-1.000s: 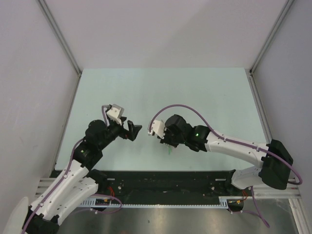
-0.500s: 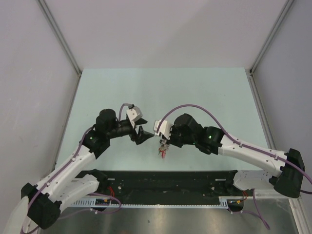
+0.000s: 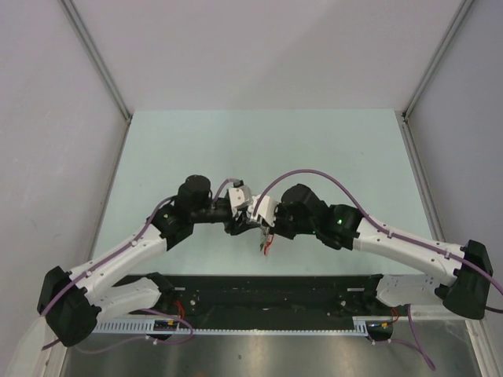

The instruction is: Put the keys on the keyring

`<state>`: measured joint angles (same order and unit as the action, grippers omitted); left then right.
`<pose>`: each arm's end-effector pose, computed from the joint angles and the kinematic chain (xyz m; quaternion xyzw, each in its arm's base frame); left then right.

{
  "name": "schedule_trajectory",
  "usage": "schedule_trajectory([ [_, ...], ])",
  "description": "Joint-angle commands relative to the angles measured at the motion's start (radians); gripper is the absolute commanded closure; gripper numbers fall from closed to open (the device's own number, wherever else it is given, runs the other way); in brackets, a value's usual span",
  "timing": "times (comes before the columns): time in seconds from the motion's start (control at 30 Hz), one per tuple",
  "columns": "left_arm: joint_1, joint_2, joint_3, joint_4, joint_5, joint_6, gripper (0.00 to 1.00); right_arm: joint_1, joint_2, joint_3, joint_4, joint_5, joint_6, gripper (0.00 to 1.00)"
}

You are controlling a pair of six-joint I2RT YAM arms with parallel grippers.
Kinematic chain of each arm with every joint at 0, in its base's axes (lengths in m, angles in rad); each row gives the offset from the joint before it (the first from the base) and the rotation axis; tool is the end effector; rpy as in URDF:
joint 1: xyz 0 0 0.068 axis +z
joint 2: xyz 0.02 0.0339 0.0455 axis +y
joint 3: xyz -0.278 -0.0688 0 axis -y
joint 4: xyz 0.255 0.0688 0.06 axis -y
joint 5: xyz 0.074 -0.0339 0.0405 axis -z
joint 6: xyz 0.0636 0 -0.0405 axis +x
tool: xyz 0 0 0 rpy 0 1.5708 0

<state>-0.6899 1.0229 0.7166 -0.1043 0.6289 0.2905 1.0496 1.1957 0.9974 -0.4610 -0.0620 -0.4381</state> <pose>0.1701 -0.1889 0.2811 0.5240 0.6219 -0.3570 0.4596 0.1403 0.2523 0.2965 -0.6178 0.6512 0.1590 0.4111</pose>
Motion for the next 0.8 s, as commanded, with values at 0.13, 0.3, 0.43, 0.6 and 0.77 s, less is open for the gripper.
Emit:
schedule_trajectory([
  [0.13, -0.034, 0.039, 0.018, 0.078, 0.034, 0.035, 0.50, 0.004, -0.045, 0.030, 0.061, -0.025, 0.010, 1.00],
  [0.3, -0.034, -0.020, -0.069, 0.208, 0.006, -0.039, 0.51, -0.011, -0.068, 0.011, 0.087, -0.002, 0.035, 1.00],
  [0.43, -0.034, -0.083, -0.146, 0.311, -0.018, -0.103, 0.54, -0.023, -0.087, -0.006, 0.107, -0.010, 0.047, 1.00],
  [0.6, -0.033, -0.073, -0.132, 0.311, 0.011, -0.109, 0.54, -0.030, -0.105, -0.013, 0.116, -0.028, 0.042, 1.00],
  [0.77, -0.033, -0.035, -0.092, 0.307, 0.028, -0.099, 0.54, -0.028, -0.104, -0.016, 0.117, -0.039, 0.039, 1.00],
])
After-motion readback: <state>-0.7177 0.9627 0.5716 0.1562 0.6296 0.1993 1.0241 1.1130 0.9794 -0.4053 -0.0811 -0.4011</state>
